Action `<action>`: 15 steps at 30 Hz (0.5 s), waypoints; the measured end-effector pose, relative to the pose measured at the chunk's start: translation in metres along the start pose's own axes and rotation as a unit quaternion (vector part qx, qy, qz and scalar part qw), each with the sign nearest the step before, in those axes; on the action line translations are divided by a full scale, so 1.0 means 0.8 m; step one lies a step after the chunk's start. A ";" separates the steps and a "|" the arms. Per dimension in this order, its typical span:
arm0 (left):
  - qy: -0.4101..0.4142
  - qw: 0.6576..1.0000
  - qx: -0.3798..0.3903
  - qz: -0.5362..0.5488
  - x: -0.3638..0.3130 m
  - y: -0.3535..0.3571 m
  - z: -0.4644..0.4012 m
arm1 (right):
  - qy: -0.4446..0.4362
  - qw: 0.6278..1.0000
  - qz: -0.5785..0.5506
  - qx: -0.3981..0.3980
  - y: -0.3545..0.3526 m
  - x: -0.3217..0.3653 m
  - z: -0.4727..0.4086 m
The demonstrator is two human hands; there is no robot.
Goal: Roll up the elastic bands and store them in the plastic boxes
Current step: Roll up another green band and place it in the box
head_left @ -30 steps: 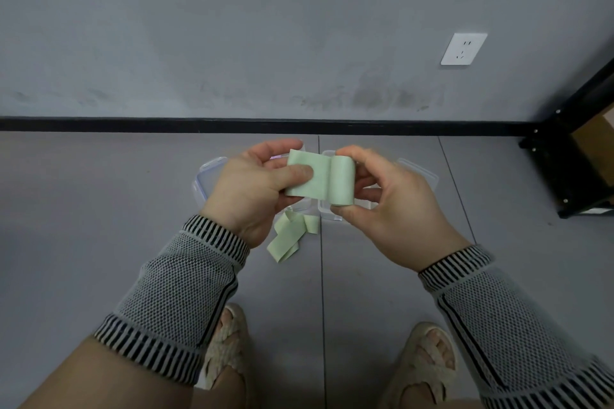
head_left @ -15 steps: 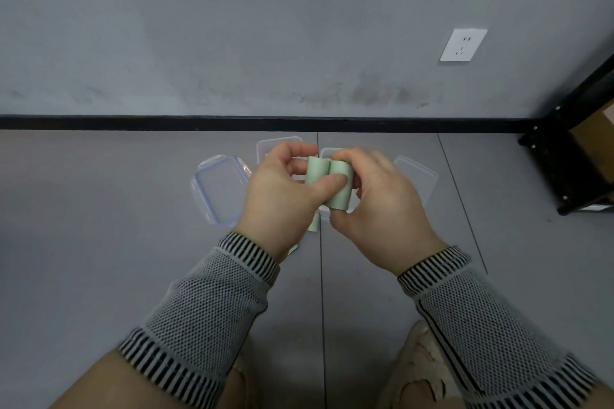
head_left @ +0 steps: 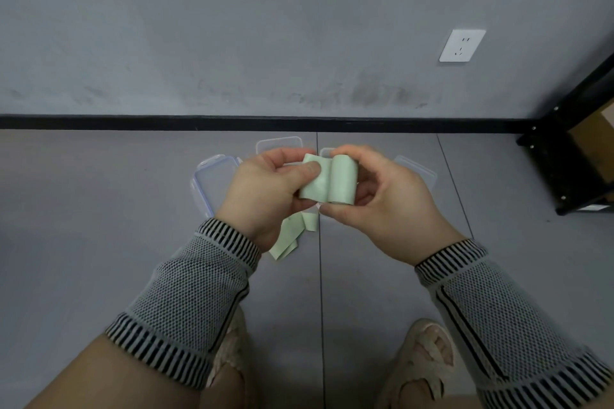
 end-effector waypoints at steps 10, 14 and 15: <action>0.018 1.000 -0.013 -0.007 -0.007 -0.004 0.003 | 0.001 0.999 -0.032 0.010 -0.004 0.003 0.000; 0.059 0.996 -0.029 -0.056 -0.011 -0.001 0.009 | -0.009 1.000 0.010 0.002 -0.001 0.007 0.001; 0.065 0.995 -0.031 -0.065 -0.012 -0.001 0.011 | -0.011 1.000 0.023 0.001 0.000 0.008 0.001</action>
Point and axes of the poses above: each hand's wrist, its own z-axis away from the middle knuckle, its own y-axis out of the palm, x = y × z, the point moved 8 cm from there along -z, towards the middle knuckle, and after that the axes turned 3 degrees about z, right-handed, at the moved point
